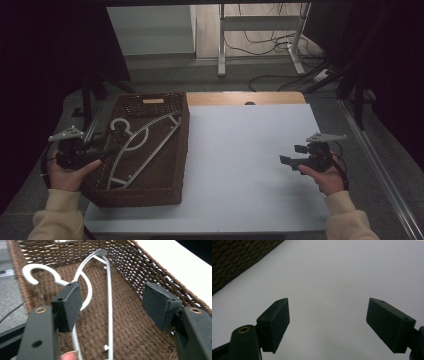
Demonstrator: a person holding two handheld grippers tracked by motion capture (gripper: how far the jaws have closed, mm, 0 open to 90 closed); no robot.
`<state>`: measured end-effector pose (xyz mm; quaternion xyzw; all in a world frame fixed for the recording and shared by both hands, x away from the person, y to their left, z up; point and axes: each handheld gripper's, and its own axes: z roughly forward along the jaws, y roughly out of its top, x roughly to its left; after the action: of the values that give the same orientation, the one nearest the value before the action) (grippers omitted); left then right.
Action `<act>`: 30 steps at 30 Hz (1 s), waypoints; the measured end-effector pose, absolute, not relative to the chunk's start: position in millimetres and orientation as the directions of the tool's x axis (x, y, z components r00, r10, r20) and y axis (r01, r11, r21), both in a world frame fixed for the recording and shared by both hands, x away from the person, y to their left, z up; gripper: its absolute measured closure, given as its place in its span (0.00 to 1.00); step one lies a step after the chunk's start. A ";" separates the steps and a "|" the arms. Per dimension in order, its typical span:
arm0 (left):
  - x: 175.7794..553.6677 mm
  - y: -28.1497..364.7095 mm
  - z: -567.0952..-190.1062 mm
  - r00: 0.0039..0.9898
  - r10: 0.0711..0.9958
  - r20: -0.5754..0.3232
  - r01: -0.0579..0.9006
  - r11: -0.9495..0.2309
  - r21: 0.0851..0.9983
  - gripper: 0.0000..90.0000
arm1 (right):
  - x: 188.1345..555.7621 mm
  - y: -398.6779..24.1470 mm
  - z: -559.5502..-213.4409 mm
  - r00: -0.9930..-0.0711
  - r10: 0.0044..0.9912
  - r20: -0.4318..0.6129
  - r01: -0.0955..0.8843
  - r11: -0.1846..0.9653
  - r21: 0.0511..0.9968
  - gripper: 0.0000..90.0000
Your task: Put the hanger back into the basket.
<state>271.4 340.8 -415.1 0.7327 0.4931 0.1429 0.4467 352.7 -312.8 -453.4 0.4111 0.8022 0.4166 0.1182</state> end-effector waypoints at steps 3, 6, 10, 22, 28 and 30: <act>271.1 334.0 -413.0 0.495 0.835 -0.240 0.592 -0.122 0.797 0.34 | 352.9 -313.3 -453.2 -0.633 0.758 0.160 0.561 0.306 0.769 0.21; 269.6 324.8 -411.0 0.521 0.820 -0.237 0.586 -0.141 0.798 0.33 | 352.2 -313.4 -452.5 -0.636 0.755 0.161 0.558 0.305 0.772 0.21; 268.0 310.9 -407.2 0.558 0.798 -0.228 0.570 -0.169 0.804 0.32 | 348.0 -312.9 -450.2 -0.644 0.750 0.150 0.546 0.313 0.777 0.21; 263.4 262.0 -410.0 0.651 0.728 -0.217 0.551 -0.256 0.795 0.30 | 330.3 -308.3 -433.6 -0.670 0.733 0.114 0.487 0.318 0.813 0.21; 259.6 244.8 -417.1 0.668 0.711 -0.218 0.558 -0.285 0.780 0.29 | 312.6 -299.1 -422.4 -0.683 0.726 0.079 0.439 0.321 0.839 0.21; 258.8 241.7 -417.6 0.670 0.711 -0.212 0.558 -0.294 0.776 0.28 | 307.7 -296.4 -420.6 -0.688 0.723 0.065 0.423 0.327 0.845 0.21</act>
<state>258.8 241.7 -417.6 0.7998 0.3966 0.0866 0.4422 307.7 -296.4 -420.6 0.3591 0.7978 0.4556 0.1643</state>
